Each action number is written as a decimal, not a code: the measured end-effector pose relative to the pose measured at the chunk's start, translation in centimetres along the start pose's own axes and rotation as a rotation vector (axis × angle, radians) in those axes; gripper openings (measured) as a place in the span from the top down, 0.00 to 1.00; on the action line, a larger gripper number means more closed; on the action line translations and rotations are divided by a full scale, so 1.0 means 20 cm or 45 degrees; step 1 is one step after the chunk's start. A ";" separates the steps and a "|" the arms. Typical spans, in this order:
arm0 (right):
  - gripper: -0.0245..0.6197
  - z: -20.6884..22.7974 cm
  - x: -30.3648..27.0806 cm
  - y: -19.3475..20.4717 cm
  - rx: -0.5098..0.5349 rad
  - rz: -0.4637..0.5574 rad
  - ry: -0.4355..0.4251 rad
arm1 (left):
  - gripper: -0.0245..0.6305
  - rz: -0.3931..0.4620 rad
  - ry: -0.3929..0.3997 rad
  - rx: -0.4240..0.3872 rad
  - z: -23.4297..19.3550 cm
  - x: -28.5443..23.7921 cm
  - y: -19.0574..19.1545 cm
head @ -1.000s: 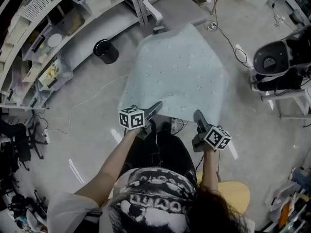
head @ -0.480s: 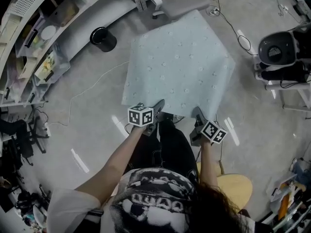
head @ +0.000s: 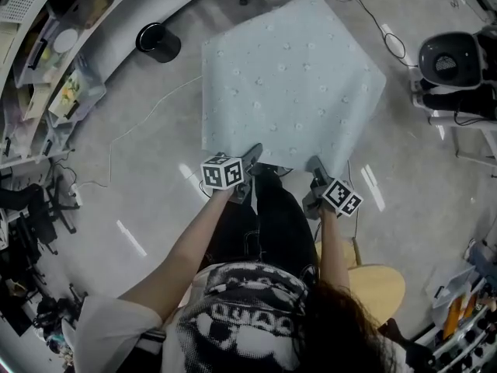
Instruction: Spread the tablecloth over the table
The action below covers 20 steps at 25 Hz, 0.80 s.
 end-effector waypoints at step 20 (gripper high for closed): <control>0.80 -0.03 0.31 0.11 0.138 -0.105 -0.033 | 0.63 -0.157 0.033 -0.236 0.20 0.36 0.00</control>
Point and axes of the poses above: the fingertips, and each gripper's own axes: x backward along the fingers, z to its right, y out of its underside, the point moved 7 cm from there along x, backward along the fingers, and after that the axes turned 12 degrees about -x, right-handed, at the moved point
